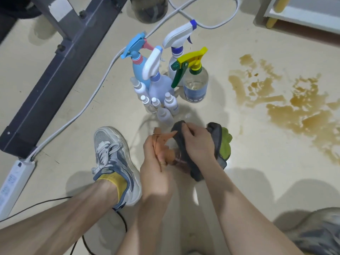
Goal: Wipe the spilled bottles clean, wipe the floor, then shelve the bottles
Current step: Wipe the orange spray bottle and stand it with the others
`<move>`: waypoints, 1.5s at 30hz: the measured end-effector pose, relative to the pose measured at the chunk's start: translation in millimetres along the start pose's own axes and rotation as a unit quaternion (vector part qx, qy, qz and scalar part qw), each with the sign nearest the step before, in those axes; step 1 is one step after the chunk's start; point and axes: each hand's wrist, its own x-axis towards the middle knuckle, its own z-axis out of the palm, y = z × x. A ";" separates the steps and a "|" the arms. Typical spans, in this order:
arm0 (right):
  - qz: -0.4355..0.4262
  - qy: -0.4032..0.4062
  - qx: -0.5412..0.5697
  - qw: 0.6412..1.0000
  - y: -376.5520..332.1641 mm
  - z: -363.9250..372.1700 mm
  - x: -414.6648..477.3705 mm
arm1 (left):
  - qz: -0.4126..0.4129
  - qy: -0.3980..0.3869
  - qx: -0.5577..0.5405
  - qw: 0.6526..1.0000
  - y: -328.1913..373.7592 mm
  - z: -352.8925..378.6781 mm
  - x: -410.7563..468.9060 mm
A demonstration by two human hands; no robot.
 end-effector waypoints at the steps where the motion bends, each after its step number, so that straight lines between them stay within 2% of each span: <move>1: -0.022 -0.015 -0.020 0.999 -8.0 5.1 -3.1 | 0.007 -0.012 0.014 1.000 -0.3 -0.2 0.2; 3: -0.064 -0.015 -0.019 0.998 -6.9 6.6 -11.3 | 0.013 -0.018 0.015 1.000 -4.6 -1.5 1.2; 5: -0.113 0.035 0.010 0.993 9.3 -1.4 -27.3 | 0.016 -0.026 0.022 0.999 -1.2 0.0 4.7; 6: -0.101 0.060 0.044 0.992 22.6 -3.4 -34.7 | 0.022 -0.028 0.035 0.999 1.3 2.8 6.6; 9: 0.072 0.124 0.197 0.970 41.2 -8.1 -55.1 | 0.019 -0.020 0.035 0.999 11.8 9.8 14.5; 11: 0.081 0.171 0.241 0.952 33.7 -14.1 -60.2 | -0.011 -0.012 0.017 1.000 6.8 11.7 23.2; 13: 0.042 0.179 0.264 0.947 5.2 -19.5 -62.4 | -0.032 -0.005 -0.027 0.999 3.6 12.3 26.4; 15: -0.036 0.127 0.251 0.959 -24.7 -14.8 -65.0 | -0.019 -0.015 -0.045 0.999 5.5 13.6 22.5; 17: -0.135 0.068 0.158 0.976 -31.4 -0.8 -66.4 | 0.001 -0.028 -0.049 0.998 4.1 13.7 16.8; 19: -0.169 0.042 0.078 0.982 -11.9 8.7 -55.0 | 0.002 -0.044 -0.076 0.996 -0.2 9.3 11.8; 21: -0.095 0.044 0.096 0.990 7.8 2.0 -34.2 | -0.002 -0.080 -0.119 0.990 1.4 7.8 6.7; 23: 0.024 0.026 0.080 0.996 12.8 -12.8 -16.7 | 0.010 -0.097 -0.099 0.990 9.2 11.8 -1.9; 24: 0.054 0.008 0.071 0.996 12.4 -18.2 -12.4 | 0.020 -0.100 -0.074 0.992 12.7 15.4 -7.1; 27: 0.061 -0.014 0.144 0.988 6.7 -24.7 -33.0 | 0.031 -0.066 -0.054 0.996 20.4 21.4 -14.3; 31: 0.052 0.029 0.221 0.973 7.3 -29.4 -76.3 | 0.004 0.000 -0.074 0.997 20.7 18.2 -3.7; 36: 0.004 -0.040 0.222 0.974 -13.9 -37.3 -95.5 | -0.027 0.037 -0.133 0.990 21.8 16.4 -8.0; 39: -0.017 -0.011 0.196 0.980 -25.0 -27.7 -104.7 | -0.037 0.029 -0.130 0.990 19.5 16.3 -7.2; 42: 0.047 0.025 0.173 0.983 -25.3 -32.0 -97.7 | -0.037 -0.014 -0.140 0.989 18.8 16.3 -15.5; 45: 0.170 -0.013 0.155 0.973 -23.2 -42.8 -76.7 | -0.010 -0.033 -0.078 0.996 23.2 17.8 -26.9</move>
